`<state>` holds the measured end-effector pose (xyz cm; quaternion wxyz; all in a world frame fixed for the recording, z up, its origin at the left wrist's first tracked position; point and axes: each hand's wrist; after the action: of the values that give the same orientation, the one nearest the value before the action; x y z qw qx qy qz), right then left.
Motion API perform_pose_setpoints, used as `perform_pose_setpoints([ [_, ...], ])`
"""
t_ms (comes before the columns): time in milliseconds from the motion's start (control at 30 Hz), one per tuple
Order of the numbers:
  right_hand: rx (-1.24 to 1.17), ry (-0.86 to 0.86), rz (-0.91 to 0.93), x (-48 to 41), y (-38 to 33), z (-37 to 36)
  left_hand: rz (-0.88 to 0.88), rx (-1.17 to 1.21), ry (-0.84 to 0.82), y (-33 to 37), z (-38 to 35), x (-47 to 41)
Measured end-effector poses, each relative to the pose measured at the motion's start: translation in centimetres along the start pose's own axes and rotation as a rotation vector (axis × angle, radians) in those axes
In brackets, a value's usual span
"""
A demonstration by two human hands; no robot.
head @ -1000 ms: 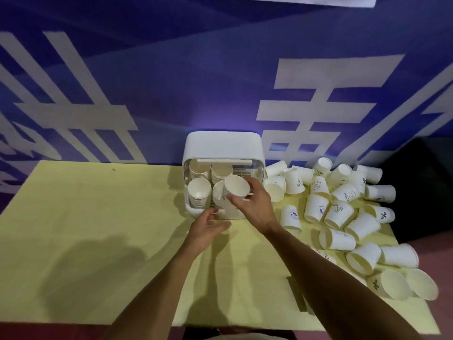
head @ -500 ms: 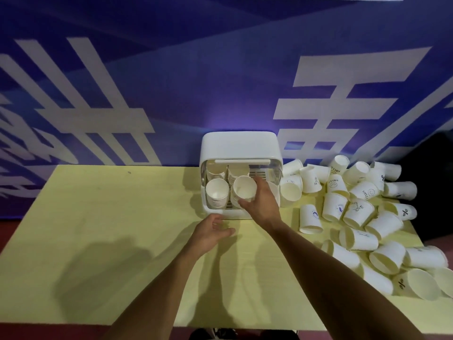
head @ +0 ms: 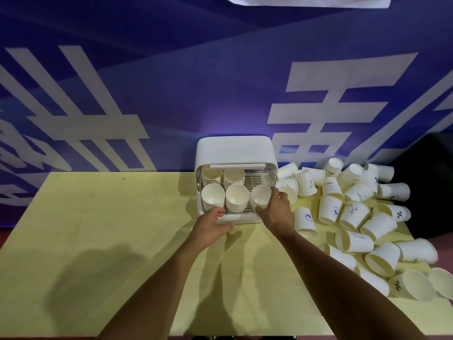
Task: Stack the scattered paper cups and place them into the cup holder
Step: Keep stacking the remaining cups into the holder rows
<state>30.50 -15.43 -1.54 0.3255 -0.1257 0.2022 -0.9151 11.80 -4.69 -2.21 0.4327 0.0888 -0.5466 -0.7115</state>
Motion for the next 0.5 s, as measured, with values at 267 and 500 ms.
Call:
perform_pose_setpoints([
  [267,-0.002,0.008,-0.068,-0.7,-0.9,-2.3,0.008,-0.017,0.007,-0.1,-0.6,-0.5],
  [500,-0.053,0.005,-0.078,-2.4,-0.3,-3.1,-0.072,-0.146,-0.026,-0.2,-2.3,-1.2],
])
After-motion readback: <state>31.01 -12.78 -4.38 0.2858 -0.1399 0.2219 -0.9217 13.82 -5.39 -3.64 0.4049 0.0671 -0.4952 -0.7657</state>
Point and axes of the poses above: each hand's wrist, its own x-axis away from the middle knuckle, its own z-axis out of the back of the hand, y = z × x, and after that the axes turned 7 degrees about x, right-handed
